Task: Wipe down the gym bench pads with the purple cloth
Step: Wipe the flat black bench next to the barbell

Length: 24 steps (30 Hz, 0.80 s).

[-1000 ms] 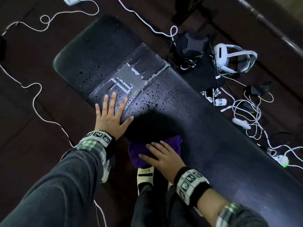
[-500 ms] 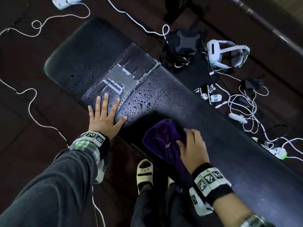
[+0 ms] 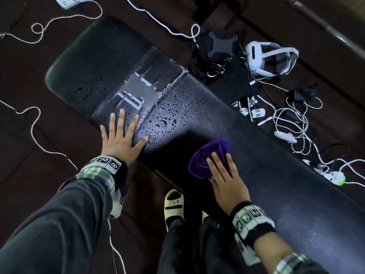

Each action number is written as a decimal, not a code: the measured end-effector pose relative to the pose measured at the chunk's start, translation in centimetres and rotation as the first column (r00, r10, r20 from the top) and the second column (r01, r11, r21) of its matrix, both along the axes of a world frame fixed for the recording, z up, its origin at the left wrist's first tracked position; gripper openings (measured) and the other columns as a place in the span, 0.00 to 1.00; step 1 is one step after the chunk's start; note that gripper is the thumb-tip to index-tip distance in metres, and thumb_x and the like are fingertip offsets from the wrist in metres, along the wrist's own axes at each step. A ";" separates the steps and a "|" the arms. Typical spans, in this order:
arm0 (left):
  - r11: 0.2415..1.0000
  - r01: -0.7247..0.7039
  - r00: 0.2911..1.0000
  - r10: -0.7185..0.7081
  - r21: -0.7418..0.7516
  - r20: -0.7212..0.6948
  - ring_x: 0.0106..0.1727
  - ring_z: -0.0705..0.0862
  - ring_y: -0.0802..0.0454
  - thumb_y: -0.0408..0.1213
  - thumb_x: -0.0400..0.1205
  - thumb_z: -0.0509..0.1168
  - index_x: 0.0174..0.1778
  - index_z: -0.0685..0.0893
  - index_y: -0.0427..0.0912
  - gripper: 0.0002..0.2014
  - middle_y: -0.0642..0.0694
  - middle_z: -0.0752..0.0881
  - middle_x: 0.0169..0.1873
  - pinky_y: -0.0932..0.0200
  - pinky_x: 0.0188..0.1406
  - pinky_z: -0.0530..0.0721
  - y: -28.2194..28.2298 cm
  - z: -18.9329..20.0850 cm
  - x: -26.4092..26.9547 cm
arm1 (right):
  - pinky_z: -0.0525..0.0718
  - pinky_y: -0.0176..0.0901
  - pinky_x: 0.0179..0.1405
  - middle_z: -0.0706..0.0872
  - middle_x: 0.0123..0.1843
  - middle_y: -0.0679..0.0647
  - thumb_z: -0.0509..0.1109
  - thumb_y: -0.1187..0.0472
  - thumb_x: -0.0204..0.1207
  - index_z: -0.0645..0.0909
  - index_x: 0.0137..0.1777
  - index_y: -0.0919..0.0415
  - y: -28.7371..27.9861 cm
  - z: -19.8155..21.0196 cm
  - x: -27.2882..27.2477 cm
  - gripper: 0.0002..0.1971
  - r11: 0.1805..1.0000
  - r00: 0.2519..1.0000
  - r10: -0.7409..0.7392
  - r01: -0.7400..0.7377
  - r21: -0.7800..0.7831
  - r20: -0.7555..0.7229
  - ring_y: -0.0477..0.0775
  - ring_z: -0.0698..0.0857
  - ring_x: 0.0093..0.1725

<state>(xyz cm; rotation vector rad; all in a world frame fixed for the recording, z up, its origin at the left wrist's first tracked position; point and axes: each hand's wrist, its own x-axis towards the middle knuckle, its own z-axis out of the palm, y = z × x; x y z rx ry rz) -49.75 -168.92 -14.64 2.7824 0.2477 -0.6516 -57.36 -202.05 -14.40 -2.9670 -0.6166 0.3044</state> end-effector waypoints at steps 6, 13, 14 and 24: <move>1.000 0.001 1.000 -0.001 0.003 -0.001 0.82 0.27 0.51 0.71 0.80 0.44 0.80 0.35 0.63 0.38 0.56 0.28 0.81 0.38 0.79 0.30 0.0 -0.1 0.0 | 0.60 0.62 0.77 0.57 0.83 0.52 0.54 0.62 0.75 0.58 0.80 0.56 0.3 -0.2 -5.0 0.31 0.979 0.975 0.199 -0.202 -0.025 -0.096 0.73 0.59 0.78; 1.000 0.005 1.000 -0.005 -0.008 0.006 0.81 0.26 0.54 0.75 0.70 0.34 0.79 0.34 0.65 0.41 0.62 0.25 0.76 0.39 0.78 0.29 0.2 -0.3 -0.1 | 0.47 0.58 0.81 0.55 0.83 0.50 0.57 0.66 0.75 0.44 0.82 0.50 -0.6 -0.7 2.6 0.38 0.985 0.987 0.129 -0.139 -0.103 -0.098 0.68 0.53 0.81; 1.000 0.003 1.000 -0.003 -0.008 0.005 0.81 0.26 0.54 0.75 0.70 0.34 0.80 0.35 0.65 0.42 0.62 0.25 0.76 0.39 0.78 0.29 0.2 -0.3 -0.1 | 0.40 0.54 0.82 0.55 0.83 0.52 0.56 0.65 0.76 0.47 0.82 0.54 -1.8 -0.5 2.4 0.35 0.985 0.994 0.068 -0.081 -0.150 -0.090 0.69 0.52 0.81; 1.000 0.012 0.999 -0.012 0.003 0.037 0.80 0.25 0.55 0.74 0.71 0.34 0.81 0.38 0.65 0.41 0.59 0.27 0.79 0.38 0.78 0.30 0.1 -0.5 -0.1 | 0.57 0.59 0.77 0.60 0.82 0.54 0.53 0.58 0.75 0.59 0.80 0.54 1.2 0.9 -1.3 0.30 0.998 0.988 -0.047 0.053 0.036 -0.144 0.69 0.54 0.80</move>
